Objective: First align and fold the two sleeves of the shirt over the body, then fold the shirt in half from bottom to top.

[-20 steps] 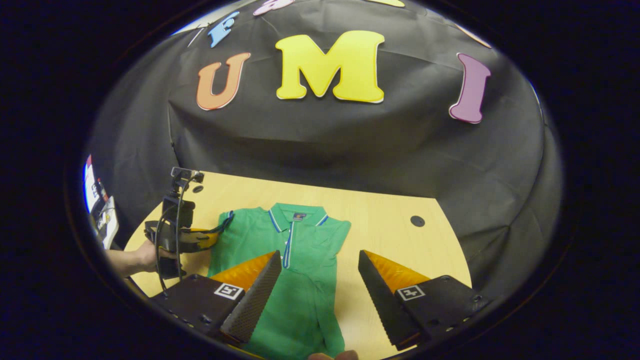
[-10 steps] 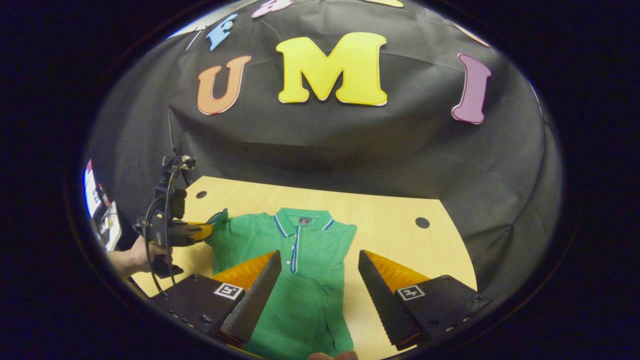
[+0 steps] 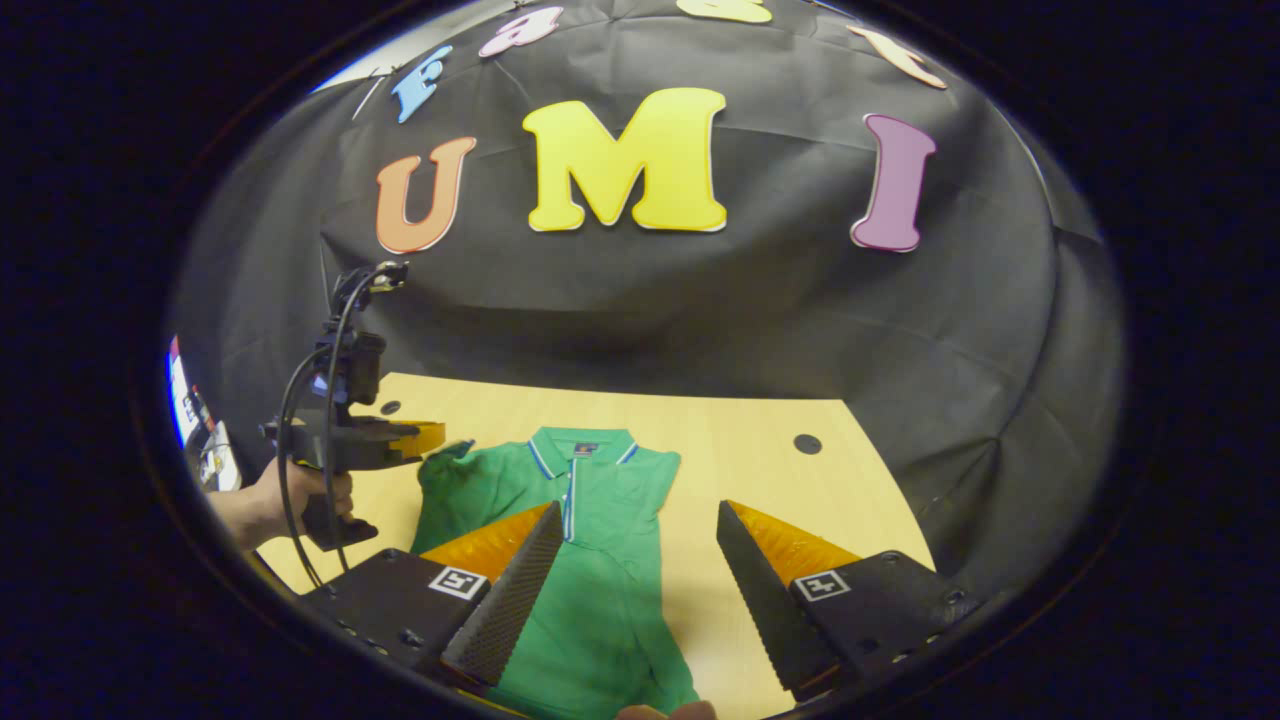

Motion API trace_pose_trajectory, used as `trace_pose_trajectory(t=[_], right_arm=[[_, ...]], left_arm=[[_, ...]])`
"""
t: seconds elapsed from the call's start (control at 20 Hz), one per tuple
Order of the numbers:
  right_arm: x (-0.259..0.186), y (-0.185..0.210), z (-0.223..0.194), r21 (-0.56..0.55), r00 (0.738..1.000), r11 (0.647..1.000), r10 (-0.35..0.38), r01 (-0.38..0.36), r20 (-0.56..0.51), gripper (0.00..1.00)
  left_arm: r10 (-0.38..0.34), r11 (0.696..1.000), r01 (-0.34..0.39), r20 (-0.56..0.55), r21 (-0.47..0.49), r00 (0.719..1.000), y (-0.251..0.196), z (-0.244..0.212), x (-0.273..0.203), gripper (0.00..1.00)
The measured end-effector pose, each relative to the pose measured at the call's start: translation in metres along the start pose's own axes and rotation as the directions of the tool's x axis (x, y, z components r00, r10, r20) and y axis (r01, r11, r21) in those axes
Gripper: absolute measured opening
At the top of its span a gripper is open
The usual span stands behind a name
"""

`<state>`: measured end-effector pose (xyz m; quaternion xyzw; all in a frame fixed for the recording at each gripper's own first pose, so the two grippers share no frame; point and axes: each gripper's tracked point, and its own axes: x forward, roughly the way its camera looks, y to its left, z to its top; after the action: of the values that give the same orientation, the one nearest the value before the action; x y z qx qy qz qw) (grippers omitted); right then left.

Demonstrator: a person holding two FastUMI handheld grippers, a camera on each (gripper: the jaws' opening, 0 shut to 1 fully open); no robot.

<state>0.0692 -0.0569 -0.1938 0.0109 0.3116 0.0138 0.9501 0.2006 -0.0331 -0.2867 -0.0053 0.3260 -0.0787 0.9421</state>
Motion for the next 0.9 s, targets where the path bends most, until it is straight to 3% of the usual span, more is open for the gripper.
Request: trace_pose_trajectory(t=[0.2,0.4,0.45,0.65,0.9], right_arm=[[-0.018,-0.027,-0.014,0.023,0.999,0.999,-0.047,0.047,-0.01,0.96],[-0.027,-0.043,-0.018,0.018,0.998,0.997,-0.07,0.07,0.001,0.95],[-0.028,-0.042,-0.016,0.019,0.998,0.998,-0.065,0.065,0.008,0.95],[-0.03,-0.029,-0.008,-0.006,0.999,0.999,-0.032,0.033,0.043,0.96],[-0.044,-0.003,-0.005,-0.038,0.995,0.999,0.034,-0.03,0.089,0.96]], left_arm=[[-0.099,0.995,0.098,-0.028,-0.017,0.995,-0.071,-0.007,0.017,0.13],[-0.124,0.992,0.123,-0.024,-0.027,0.992,-0.101,-0.008,0.008,0.13],[-0.118,0.993,0.117,-0.009,-0.02,0.993,-0.101,-0.005,0.001,0.35],[-0.023,1.0,0.025,0.107,-0.019,0.994,-0.076,0.015,-0.04,1.0],[0.065,0.996,-0.053,0.172,-0.073,0.983,-0.036,0.011,-0.117,1.0]])
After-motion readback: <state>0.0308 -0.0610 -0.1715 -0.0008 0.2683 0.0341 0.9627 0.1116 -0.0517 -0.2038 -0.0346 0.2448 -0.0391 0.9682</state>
